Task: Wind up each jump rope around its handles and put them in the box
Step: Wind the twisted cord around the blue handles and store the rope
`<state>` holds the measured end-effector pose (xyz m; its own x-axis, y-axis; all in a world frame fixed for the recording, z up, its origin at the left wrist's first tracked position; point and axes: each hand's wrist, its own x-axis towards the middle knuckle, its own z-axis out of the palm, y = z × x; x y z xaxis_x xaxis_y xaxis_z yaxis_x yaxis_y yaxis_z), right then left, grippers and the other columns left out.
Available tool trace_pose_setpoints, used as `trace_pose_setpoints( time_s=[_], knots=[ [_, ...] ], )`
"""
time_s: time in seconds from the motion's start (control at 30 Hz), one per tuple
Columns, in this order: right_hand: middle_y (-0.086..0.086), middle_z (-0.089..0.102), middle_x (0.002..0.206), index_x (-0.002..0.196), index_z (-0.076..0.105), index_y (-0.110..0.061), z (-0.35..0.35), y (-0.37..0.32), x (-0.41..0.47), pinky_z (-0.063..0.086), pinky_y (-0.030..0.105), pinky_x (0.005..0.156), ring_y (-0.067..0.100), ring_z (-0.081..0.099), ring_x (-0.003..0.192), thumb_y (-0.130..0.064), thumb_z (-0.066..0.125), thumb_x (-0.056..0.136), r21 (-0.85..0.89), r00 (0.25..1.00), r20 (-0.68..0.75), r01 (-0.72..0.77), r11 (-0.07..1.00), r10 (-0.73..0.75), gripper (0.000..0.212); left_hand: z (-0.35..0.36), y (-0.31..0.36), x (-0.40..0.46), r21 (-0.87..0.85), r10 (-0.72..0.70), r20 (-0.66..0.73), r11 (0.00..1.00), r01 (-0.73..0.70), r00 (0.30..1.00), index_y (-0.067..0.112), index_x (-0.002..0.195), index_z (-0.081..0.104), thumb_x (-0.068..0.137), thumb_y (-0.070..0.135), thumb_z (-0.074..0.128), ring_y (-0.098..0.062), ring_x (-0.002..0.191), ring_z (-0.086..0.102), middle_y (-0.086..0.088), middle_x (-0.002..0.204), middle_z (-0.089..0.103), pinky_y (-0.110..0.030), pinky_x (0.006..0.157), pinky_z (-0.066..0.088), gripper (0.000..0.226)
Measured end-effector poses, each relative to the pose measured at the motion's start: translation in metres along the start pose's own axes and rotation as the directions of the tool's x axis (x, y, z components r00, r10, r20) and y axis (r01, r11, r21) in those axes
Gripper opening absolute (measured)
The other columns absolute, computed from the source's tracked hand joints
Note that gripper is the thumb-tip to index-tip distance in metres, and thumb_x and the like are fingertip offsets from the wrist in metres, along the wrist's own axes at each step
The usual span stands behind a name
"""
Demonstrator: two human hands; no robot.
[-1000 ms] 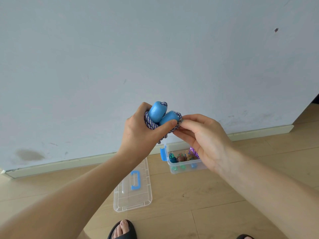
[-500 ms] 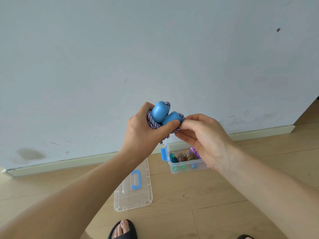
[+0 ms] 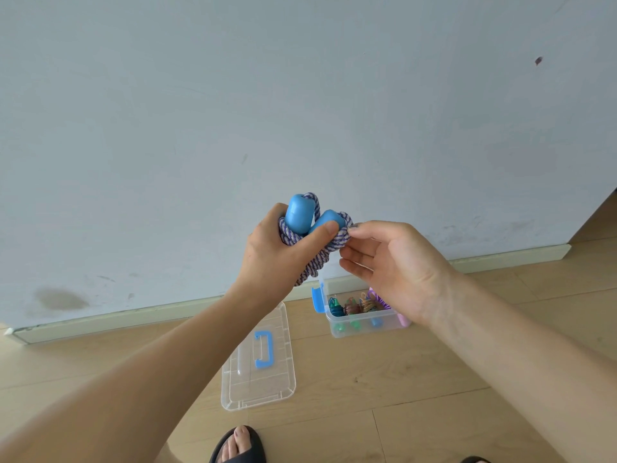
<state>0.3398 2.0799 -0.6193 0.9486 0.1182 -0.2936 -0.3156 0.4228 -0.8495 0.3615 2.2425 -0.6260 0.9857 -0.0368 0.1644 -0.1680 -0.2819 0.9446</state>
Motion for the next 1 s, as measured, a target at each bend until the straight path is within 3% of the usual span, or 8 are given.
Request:
trace_pose_setpoints(
  time_s=[0.07, 0.27, 0.5, 0.7, 0.8, 0.87, 0.93, 1.0],
  knots=[
    [0.004, 0.068, 0.085, 0.084, 0.065, -0.015, 0.001, 0.001, 0.002, 0.05, 0.034, 0.093, 0.017, 0.063, 0.08, -0.015, 0.064, 0.083, -0.073, 0.998, -0.011, 0.057, 0.996, -0.058, 0.001, 0.0, -0.001, 0.0, 0.03, 0.01, -0.01, 1.0, -0.009, 1.0, 0.011, 0.097, 0.058, 0.082, 0.039, 0.077, -0.004, 0.051, 0.058, 0.015, 0.058, 0.06, -0.021, 0.046, 0.047, 0.037],
    [0.003, 0.074, 0.091, 0.103, 0.062, -0.015, 0.008, 0.017, 0.002, 0.054, 0.038, 0.094, 0.022, 0.071, 0.1, -0.022, 0.074, 0.064, -0.207, 0.968, -0.152, 0.168, 0.964, -0.201, 0.041, 0.0, -0.007, 0.004, 0.161, 0.074, -0.092, 0.985, -0.059, 0.993, 0.023, 0.097, 0.053, 0.08, 0.045, 0.076, -0.014, 0.056, 0.068, 0.004, 0.068, 0.069, -0.033, 0.056, 0.054, 0.036],
    [0.013, 0.076, 0.093, 0.087, 0.057, -0.019, 0.014, 0.021, 0.004, 0.055, 0.042, 0.095, 0.02, 0.069, 0.087, -0.01, 0.074, 0.082, -0.266, 0.904, -0.234, 0.296, 0.918, -0.359, 0.02, 0.01, -0.002, 0.001, 0.14, 0.072, -0.092, 0.988, -0.059, 0.993, 0.021, 0.099, 0.052, 0.087, 0.045, 0.067, -0.006, 0.059, 0.065, 0.009, 0.072, 0.065, -0.022, 0.053, 0.05, 0.031],
    [0.009, 0.072, 0.095, 0.092, 0.06, -0.017, 0.007, 0.014, 0.007, 0.054, 0.029, 0.078, 0.018, 0.066, 0.084, -0.004, 0.072, 0.086, -0.073, 0.95, -0.214, 0.218, 0.973, -0.229, 0.018, 0.008, -0.006, 0.003, 0.03, -0.114, -0.009, 0.993, 0.114, 0.993, 0.031, 0.117, 0.04, 0.088, 0.053, 0.062, -0.011, 0.079, 0.07, 0.003, 0.098, 0.066, -0.031, 0.069, 0.058, 0.042],
    [0.009, 0.072, 0.093, 0.096, 0.058, -0.018, 0.005, 0.014, 0.009, 0.052, 0.028, 0.077, 0.018, 0.065, 0.082, -0.004, 0.069, 0.088, -0.09, 0.946, -0.228, 0.214, 0.973, -0.23, 0.02, 0.013, -0.006, 0.004, -0.007, -0.027, -0.007, 1.0, 0.027, 1.0, 0.034, 0.117, 0.029, 0.092, 0.045, 0.06, -0.016, 0.077, 0.07, -0.008, 0.11, 0.059, -0.03, 0.066, 0.06, 0.042],
    [0.008, 0.072, 0.092, 0.094, 0.058, -0.018, 0.005, 0.013, 0.009, 0.053, 0.03, 0.078, 0.018, 0.067, 0.084, -0.005, 0.07, 0.087, -0.087, 0.944, -0.239, 0.215, 0.973, -0.23, 0.02, 0.016, -0.006, 0.005, 0.057, 0.035, -0.025, 0.998, -0.034, 0.999, 0.036, 0.114, 0.028, 0.092, 0.045, 0.06, -0.019, 0.092, 0.065, -0.008, 0.119, 0.05, -0.035, 0.075, 0.058, 0.041],
    [0.006, 0.072, 0.089, 0.092, 0.057, -0.017, 0.004, 0.013, 0.008, 0.055, 0.034, 0.082, 0.019, 0.069, 0.088, -0.005, 0.071, 0.086, -0.071, 0.947, -0.239, 0.204, 0.976, -0.216, 0.019, 0.016, -0.006, 0.005, 0.147, 0.117, -0.037, 0.983, -0.111, 0.992, 0.033, 0.117, 0.028, 0.093, 0.041, 0.06, -0.01, 0.101, 0.056, -0.003, 0.124, 0.042, -0.022, 0.076, 0.051, 0.041],
    [0.003, 0.071, 0.084, 0.09, 0.057, -0.016, 0.004, 0.012, 0.008, 0.057, 0.039, 0.088, 0.019, 0.068, 0.088, -0.004, 0.07, 0.086, -0.034, 0.955, -0.225, 0.19, 0.981, -0.193, 0.018, 0.016, -0.002, 0.004, 0.202, 0.216, -0.048, 0.958, -0.202, 0.975, 0.027, 0.122, 0.03, 0.095, 0.034, 0.061, 0.004, 0.092, 0.054, 0.0, 0.126, 0.036, -0.011, 0.066, 0.046, 0.042]
  ],
)
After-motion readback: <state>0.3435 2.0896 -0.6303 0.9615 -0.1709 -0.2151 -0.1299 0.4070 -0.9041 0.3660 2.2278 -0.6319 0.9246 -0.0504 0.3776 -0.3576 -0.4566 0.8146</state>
